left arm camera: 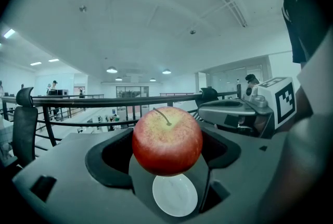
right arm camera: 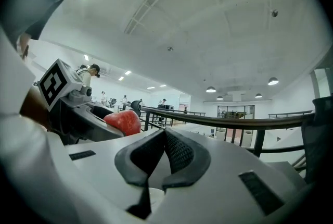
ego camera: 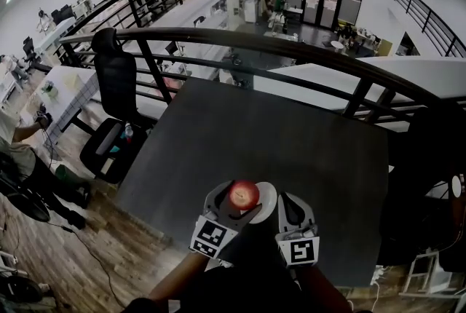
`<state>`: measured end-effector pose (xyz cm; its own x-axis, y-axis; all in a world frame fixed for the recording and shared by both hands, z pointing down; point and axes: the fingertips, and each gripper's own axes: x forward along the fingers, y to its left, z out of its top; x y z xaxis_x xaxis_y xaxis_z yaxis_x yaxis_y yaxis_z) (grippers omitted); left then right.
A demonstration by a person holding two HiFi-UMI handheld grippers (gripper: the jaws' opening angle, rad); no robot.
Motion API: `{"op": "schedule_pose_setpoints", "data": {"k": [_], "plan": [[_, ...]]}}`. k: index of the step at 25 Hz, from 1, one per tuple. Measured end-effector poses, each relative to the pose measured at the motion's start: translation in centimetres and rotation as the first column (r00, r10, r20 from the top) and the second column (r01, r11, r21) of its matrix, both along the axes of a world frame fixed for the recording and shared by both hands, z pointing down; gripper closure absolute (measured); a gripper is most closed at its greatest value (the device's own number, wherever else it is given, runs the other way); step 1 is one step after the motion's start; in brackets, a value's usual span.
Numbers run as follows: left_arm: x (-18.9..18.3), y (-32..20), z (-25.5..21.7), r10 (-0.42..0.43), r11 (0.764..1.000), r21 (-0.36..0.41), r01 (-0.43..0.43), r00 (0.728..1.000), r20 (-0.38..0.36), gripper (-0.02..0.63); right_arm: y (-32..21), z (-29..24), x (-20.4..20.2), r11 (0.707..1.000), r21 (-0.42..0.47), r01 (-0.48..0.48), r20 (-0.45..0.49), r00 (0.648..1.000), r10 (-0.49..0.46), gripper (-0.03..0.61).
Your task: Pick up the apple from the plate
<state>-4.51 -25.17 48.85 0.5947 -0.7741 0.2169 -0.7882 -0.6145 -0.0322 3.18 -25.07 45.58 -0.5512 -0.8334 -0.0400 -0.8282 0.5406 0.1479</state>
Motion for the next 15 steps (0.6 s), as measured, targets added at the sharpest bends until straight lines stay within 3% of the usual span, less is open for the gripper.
{"op": "schedule_pose_setpoints", "data": {"k": [15], "plan": [[0.8, 0.58, 0.35, 0.014, 1.0, -0.009, -0.014, 1.0, 0.005, 0.222, 0.03, -0.08, 0.9, 0.999, -0.016, -0.034, 0.026, 0.999, 0.034, 0.554]]}}
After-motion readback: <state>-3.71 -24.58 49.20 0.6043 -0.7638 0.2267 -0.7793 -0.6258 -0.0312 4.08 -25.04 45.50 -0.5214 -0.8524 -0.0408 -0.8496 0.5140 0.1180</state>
